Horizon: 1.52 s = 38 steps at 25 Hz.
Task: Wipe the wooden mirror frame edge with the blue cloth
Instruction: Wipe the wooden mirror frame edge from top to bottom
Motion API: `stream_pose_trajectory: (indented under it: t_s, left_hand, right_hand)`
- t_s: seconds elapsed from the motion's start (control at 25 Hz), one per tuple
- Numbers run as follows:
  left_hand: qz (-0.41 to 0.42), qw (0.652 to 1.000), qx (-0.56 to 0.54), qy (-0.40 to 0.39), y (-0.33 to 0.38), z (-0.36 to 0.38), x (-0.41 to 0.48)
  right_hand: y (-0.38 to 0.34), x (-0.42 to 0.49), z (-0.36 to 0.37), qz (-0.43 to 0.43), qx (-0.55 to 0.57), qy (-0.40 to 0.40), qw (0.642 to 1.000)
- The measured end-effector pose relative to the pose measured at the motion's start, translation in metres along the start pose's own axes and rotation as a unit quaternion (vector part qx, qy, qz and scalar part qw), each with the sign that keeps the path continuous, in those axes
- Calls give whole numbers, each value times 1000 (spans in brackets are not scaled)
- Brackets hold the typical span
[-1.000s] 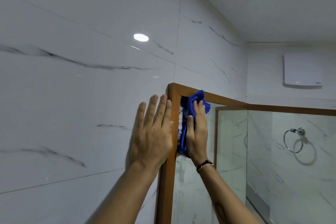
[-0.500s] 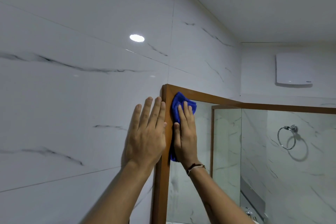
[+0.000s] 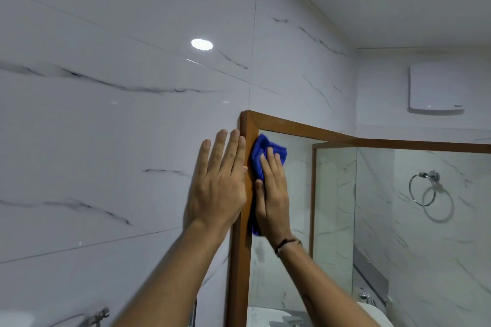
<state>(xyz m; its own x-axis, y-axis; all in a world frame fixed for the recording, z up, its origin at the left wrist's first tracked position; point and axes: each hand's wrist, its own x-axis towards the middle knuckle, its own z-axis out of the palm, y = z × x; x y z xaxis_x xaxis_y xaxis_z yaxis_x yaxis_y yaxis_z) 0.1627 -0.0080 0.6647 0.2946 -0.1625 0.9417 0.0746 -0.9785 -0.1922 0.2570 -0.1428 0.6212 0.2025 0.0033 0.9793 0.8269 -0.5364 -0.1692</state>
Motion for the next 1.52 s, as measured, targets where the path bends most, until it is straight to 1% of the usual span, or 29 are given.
stream_pose_trajectory:
  t_s: [0.08,0.16,0.2,0.24,0.4,0.48,0.6,0.76,0.84,0.88,1.0,1.08,1.16,1.28,1.32,1.36,1.44,1.52]
  left_hand:
    - [4,1000,4,-13,1,-1,-1]
    - [2,1000,-2,-15,1,-2,-1]
    - [1,1000,-3,-11,1,-1,-3]
    - [2,1000,0,-3,2,0,-3]
    - [10,1000,-7,9,1,2,-4]
    - [8,1000,-9,12,1,3,-4]
    - [10,1000,-6,11,3,4,-8]
    - [3,1000,-8,18,9,15,-30]
    - [10,1000,-19,20,12,24,-45]
    - [16,999,-16,27,13,27,-51]
    - [15,999,-12,43,14,33,-57]
    - [12,999,-8,41,15,33,-61]
    - [12,999,5,33,15,32,-67]
    - [10,999,23,19,18,30,-78]
    - [5,1000,24,14,20,29,-81]
    - [2,1000,27,15,22,29,-85]
    - [-5,999,30,25,26,34,-89]
    - [-8,999,30,35,27,36,-91]
  right_hand:
    - [4,-62,2,18,3,-22,1000]
    - [4,-107,0,8,3,-35,999]
    - [5,-103,-1,4,5,-38,999]
    - [3,-80,-1,2,8,-34,999]
    - [-21,32,-6,13,15,9,1000]
    - [-18,38,-3,8,11,20,1000]
    - [-3,-35,4,10,11,4,1000]
    - [24,-195,9,-8,-69,-44,997]
    - [33,-239,16,1,-69,-68,995]
    - [32,-234,18,2,-58,-60,997]
    - [25,-151,16,9,-23,-22,999]
    - [25,-116,18,5,-14,8,1000]
    - [26,-136,23,15,-16,4,1000]
    - [21,-228,19,48,-14,-54,997]
    - [20,-250,15,54,-14,-70,996]
    - [21,-254,14,53,-12,-74,996]
    - [26,-211,14,34,-12,-52,998]
    - [28,-149,17,23,-10,-9,1000]
